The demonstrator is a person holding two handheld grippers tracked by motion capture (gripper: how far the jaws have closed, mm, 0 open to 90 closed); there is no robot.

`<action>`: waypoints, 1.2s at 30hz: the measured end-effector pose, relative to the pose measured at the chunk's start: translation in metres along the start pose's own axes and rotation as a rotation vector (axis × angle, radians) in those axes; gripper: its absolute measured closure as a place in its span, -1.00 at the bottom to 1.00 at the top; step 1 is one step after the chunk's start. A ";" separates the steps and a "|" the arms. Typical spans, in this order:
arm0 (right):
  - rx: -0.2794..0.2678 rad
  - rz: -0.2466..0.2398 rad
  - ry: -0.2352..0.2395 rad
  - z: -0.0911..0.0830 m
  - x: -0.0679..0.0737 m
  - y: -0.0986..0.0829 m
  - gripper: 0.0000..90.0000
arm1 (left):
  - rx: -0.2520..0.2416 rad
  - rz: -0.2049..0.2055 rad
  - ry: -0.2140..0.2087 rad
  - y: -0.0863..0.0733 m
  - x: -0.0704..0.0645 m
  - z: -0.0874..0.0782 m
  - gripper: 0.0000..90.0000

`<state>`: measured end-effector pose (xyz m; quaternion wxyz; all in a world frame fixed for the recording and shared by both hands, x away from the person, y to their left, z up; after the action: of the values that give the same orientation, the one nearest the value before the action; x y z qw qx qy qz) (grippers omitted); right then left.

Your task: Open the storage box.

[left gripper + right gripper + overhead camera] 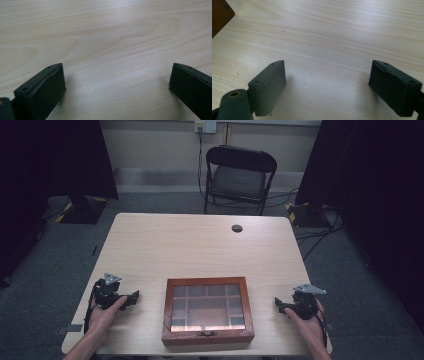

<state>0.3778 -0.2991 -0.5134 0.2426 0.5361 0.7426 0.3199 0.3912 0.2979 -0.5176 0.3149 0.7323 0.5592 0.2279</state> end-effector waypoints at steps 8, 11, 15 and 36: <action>0.000 0.000 0.001 0.000 0.000 0.000 -0.71 | -0.015 0.028 -0.038 0.003 -0.003 -0.005 -0.42; 0.000 0.000 0.001 0.000 0.000 0.000 -0.71 | -0.002 0.017 -0.112 0.006 -0.008 -0.007 -0.54; 0.000 -0.001 0.002 0.000 0.000 0.000 -0.71 | -0.075 0.080 -0.174 0.018 -0.025 -0.022 -0.39; 0.000 -0.002 0.003 0.000 0.000 0.000 -0.71 | -0.117 0.343 -0.624 0.038 -0.144 -0.054 -0.09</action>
<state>0.3784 -0.2991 -0.5134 0.2421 0.5347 0.7435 0.3205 0.3409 0.1641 -0.4497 0.4690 0.8304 0.2913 0.0745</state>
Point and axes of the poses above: each handheld gripper's, and its own axes: z roughly forward along the jaws, y roughly out of its top, x roughly to its left, the point moved 2 cm from there along z, roughly forward along the jaws, and after that the axes turned 1 degree about -y, right-handed, at the moved point
